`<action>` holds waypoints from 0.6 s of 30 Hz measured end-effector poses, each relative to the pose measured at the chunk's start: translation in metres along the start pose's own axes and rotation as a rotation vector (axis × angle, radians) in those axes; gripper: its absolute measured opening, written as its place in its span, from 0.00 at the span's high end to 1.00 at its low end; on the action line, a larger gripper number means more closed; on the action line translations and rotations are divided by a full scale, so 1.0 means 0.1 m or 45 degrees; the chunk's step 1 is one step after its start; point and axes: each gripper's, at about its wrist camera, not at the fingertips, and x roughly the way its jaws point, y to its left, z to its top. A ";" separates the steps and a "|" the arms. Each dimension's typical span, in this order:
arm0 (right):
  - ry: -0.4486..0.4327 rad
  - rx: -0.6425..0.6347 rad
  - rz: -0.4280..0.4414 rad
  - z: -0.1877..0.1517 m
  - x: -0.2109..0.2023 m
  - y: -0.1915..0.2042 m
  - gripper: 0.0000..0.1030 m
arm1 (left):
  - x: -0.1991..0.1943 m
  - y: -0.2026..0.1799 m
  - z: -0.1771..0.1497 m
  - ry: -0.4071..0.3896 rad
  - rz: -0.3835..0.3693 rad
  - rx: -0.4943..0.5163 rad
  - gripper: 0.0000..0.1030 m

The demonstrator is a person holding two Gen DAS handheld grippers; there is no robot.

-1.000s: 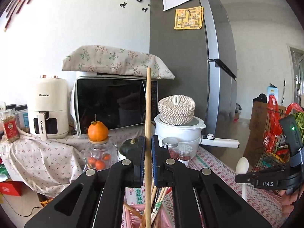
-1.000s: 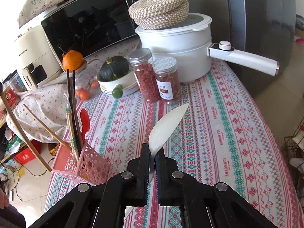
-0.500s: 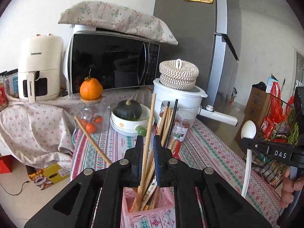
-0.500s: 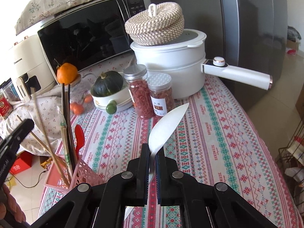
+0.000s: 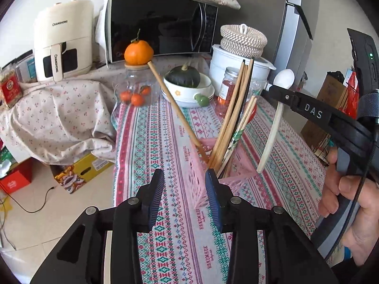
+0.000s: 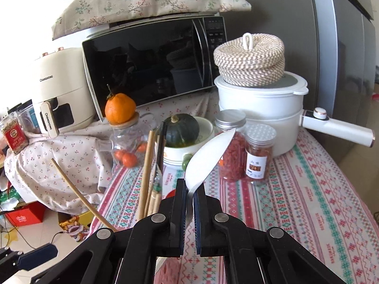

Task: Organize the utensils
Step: 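Lower the white spoon into the pink basket and open the right tool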

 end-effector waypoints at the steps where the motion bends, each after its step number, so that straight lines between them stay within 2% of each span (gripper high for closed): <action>1: -0.008 -0.007 -0.012 -0.02 0.04 0.05 0.97 | 0.00 0.03 -0.02 0.011 -0.001 -0.008 0.62; 6: -0.051 -0.088 -0.095 -0.10 0.19 0.26 0.96 | 0.00 0.10 -0.04 0.040 0.005 -0.024 0.60; 8: -0.061 -0.083 -0.048 -0.13 0.23 0.26 0.94 | 0.01 0.12 -0.03 0.053 0.009 -0.049 0.52; 9: -0.049 -0.066 -0.008 -0.14 0.24 0.25 0.87 | 0.01 0.13 -0.03 0.060 0.010 -0.065 0.48; 10: -0.026 -0.044 0.020 -0.14 0.25 0.23 0.72 | 0.01 0.14 -0.03 0.065 0.013 -0.080 0.43; 12: -0.017 0.024 0.105 -0.12 0.21 0.18 0.54 | 0.00 0.14 -0.03 0.070 0.019 -0.102 0.36; 17: -0.012 0.142 0.203 -0.02 -0.04 0.02 0.45 | -0.06 0.03 -0.03 0.110 0.057 -0.138 0.22; 18: -0.008 0.165 0.210 -0.01 -0.10 -0.02 0.39 | -0.08 0.00 -0.04 0.116 0.078 -0.149 0.20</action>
